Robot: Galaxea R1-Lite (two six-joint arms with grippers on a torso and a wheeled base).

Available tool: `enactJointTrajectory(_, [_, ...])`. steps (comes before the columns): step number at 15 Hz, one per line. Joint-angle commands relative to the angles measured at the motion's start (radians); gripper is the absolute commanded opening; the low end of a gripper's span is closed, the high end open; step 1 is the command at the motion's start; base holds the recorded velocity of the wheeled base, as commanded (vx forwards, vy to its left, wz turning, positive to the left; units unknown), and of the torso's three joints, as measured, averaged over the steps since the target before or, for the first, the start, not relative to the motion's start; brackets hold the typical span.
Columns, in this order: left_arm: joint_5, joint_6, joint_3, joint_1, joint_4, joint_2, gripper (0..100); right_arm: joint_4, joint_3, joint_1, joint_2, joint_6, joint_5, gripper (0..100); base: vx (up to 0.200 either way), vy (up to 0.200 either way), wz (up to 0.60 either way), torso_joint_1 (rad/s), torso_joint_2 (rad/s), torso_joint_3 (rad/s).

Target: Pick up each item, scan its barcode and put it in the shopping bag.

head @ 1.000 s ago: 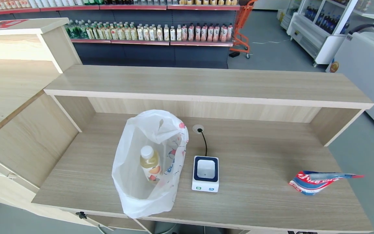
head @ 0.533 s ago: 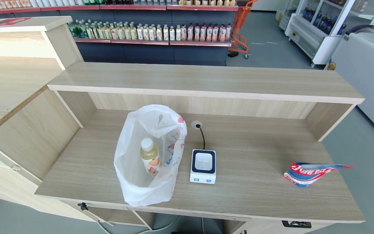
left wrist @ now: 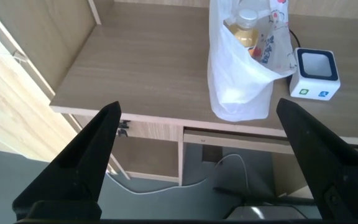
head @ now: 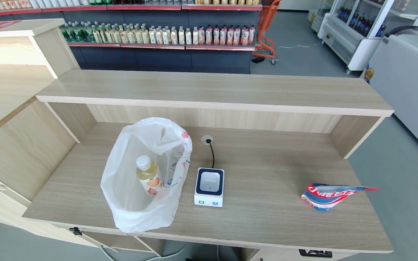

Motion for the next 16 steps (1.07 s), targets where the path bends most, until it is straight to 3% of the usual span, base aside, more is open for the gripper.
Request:
enactJointTrajectory(1, [0.000,0.000,0.000,0.002,0.000,0.000,100,0.216,-0.557,-0.186,0.771,0.532,-0.021,100,0.000,0.000,0.00,0.000,0.00,0.000])
enactJointTrajectory(4, [0.000,0.000,0.000,0.000,0.000,0.000,100,0.225,-0.537,-0.190,1.064,0.695,-0.107,100,0.000,0.000,0.00,0.000,0.00,0.000])
enactJointTrajectory(8, [0.000,0.000,0.000,0.000,0.000,0.000,100,0.036,-0.413,-0.190,1.322,0.738,-0.212,100,0.000,0.000,0.00,0.000,0.00,0.000])
enactJointTrajectory(11, [0.000,-0.002,0.000,0.000,0.000,0.000,100,-0.082,-0.413,-0.158,1.453,0.740,-0.212,100,0.000,0.000,0.00,0.000,0.00,0.000])
enactJointTrajectory(16, [0.000,0.000,0.000,0.000,0.000,0.000,100,-0.159,-0.496,-0.022,1.551,0.736,-0.192,100,0.000,0.000,0.00,0.000,0.00,0.000])
